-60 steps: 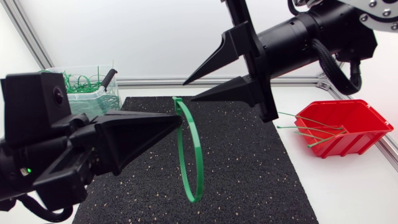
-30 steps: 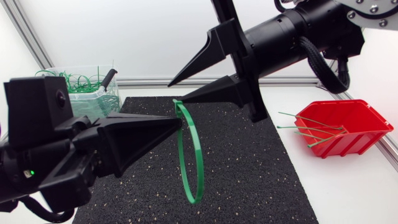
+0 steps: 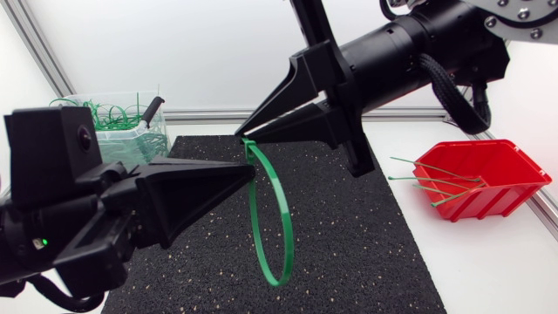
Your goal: Take a green cable tie from the red box, thread the tail through the head to close it, then place it in the transparent bin on the left.
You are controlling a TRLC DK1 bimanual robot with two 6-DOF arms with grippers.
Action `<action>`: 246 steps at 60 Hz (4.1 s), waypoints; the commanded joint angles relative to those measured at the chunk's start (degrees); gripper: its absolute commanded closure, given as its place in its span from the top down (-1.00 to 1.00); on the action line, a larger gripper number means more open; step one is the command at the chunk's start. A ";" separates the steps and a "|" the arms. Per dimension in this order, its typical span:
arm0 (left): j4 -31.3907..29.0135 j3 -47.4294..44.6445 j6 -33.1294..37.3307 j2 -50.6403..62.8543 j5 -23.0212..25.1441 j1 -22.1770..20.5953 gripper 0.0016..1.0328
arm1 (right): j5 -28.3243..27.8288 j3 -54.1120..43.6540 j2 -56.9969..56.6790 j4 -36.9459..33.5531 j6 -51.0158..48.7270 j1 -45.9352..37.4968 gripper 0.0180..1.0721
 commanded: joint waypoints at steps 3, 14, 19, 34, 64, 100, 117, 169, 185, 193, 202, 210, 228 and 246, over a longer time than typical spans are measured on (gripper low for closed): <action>0.69 -0.80 1.06 -0.89 0.58 -0.47 -0.93 | -0.05 -1.63 -0.60 -0.15 -1.16 0.24 -0.89; 0.69 -0.71 1.06 -1.07 0.58 -0.82 -0.93 | 0.12 -1.98 -1.12 -0.24 -2.30 0.33 -0.89; 0.61 -0.71 1.06 -1.07 0.58 -0.82 -0.93 | 0.30 -1.98 -1.91 -0.24 -2.39 0.42 -0.89; -0.36 1.31 0.89 -1.42 0.05 -3.28 -0.93 | 1.62 -1.19 1.42 1.69 -2.47 -0.99 -0.89; -1.85 3.51 0.98 -2.03 -1.97 -5.92 -0.93 | 3.29 -5.49 5.38 4.68 -3.26 -0.64 -0.89; -17.59 7.81 6.78 2.89 -9.00 -2.67 -0.93 | 22.97 -1.01 -0.51 -9.29 -23.04 6.57 0.86; -25.76 8.78 15.21 4.21 -19.73 1.73 -0.93 | 50.22 -6.02 0.63 -7.89 -35.61 6.22 0.86; -10.82 31.46 35.87 28.73 -19.90 57.19 -0.93 | 82.65 -18.50 -9.21 6.44 -54.42 -3.01 0.88; -7.04 39.98 36.48 42.44 -21.84 59.12 -0.93 | 84.06 -21.84 -12.29 8.20 -55.82 -2.92 0.88; -7.92 39.81 37.89 47.10 -22.36 58.86 0.05 | 84.06 -23.07 -14.04 8.20 -56.35 -3.01 0.88; -5.81 38.66 38.24 48.42 -25.09 58.59 0.95 | 84.15 -23.95 -16.33 8.29 -57.67 -3.54 0.88; -6.07 35.76 38.68 44.90 -25.09 57.89 0.95 | 84.15 -24.21 -18.35 8.90 -59.16 -4.51 0.89; -7.48 29.26 39.38 35.32 -25.09 56.92 0.94 | 82.48 -29.84 -23.80 22.00 -67.60 -13.03 0.90; -3.96 15.99 39.38 23.37 -24.82 55.69 0.94 | 77.82 -38.19 -31.89 30.96 -71.38 -22.61 0.90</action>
